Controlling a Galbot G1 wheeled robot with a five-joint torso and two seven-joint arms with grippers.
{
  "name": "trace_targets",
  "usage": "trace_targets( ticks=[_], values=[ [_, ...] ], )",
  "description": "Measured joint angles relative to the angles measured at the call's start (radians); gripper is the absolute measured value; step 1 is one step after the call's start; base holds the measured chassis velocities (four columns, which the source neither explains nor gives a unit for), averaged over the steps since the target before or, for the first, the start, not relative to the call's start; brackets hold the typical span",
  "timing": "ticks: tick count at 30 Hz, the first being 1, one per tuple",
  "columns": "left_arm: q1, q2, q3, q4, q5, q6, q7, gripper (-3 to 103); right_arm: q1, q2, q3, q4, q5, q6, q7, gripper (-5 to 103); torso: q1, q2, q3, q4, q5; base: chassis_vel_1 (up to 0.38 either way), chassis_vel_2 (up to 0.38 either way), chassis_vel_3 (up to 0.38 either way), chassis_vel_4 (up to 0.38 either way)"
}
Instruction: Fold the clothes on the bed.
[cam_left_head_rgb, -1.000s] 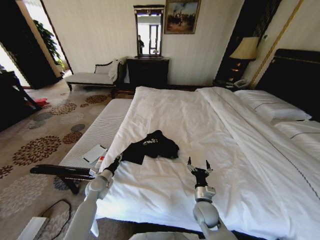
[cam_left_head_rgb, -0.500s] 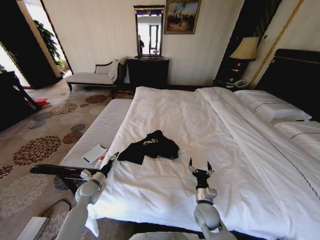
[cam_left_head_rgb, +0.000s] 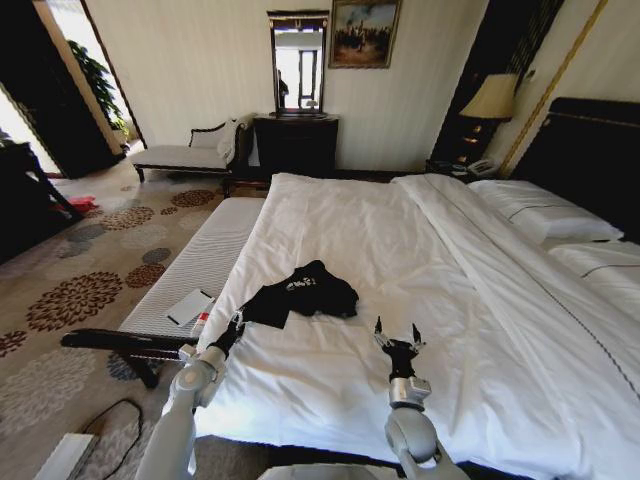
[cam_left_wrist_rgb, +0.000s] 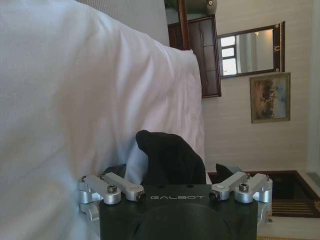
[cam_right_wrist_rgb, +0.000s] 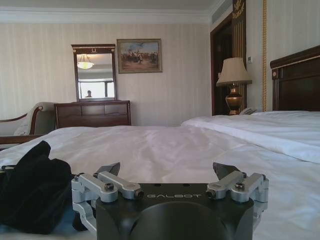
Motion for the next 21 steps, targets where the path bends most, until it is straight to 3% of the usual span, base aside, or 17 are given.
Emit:
trace_targets(
  ticks=[19,21],
  values=[
    [-0.024,-0.024,-0.037,-0.001,-0.023,-0.021,0.01,103,-0.013,0.009,-0.016,-0.001,-0.011,0.0,0.001,100,0.0,0.0,0.0,0.0002,0.0001,0.0,0.0,0.0,0.0],
    [-0.029,-0.031,-0.033,0.002,-0.023,-0.021,0.01,100,-0.012,0.009,-0.018,-0.002,-0.012,0.0,0.002,100,0.0,0.0,0.0,0.0001,0.0,0.0,0.0,0.0,0.0]
  ],
)
